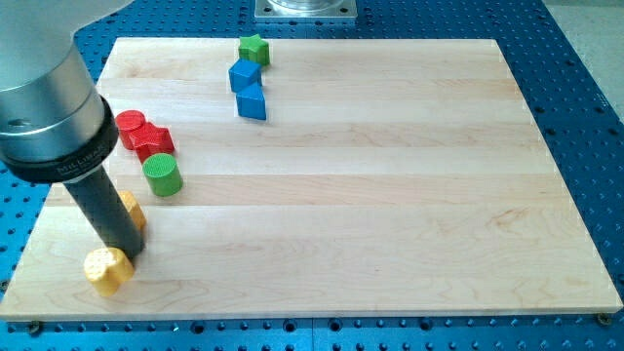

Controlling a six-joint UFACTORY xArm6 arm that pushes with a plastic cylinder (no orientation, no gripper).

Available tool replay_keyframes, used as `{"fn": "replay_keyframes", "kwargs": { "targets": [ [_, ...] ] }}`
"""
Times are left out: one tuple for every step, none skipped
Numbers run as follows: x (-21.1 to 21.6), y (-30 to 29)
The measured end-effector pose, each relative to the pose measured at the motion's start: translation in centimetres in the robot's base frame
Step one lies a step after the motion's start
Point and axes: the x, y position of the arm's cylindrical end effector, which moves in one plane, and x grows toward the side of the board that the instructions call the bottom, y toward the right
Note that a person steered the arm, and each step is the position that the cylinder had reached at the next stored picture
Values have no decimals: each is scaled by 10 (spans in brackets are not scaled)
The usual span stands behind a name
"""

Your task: Place the green circle below the blue triangle

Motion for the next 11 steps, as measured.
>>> {"fn": "replay_keyframes", "kwargs": {
  "targets": [
    [-24,-1],
    [-51,-2],
    [-72,-5],
    [-85,30],
    [-108,92],
    [-87,112],
    [-75,134],
    [-107,133],
    [-113,130],
    [-105,182],
    [-143,188]
  ]
}}
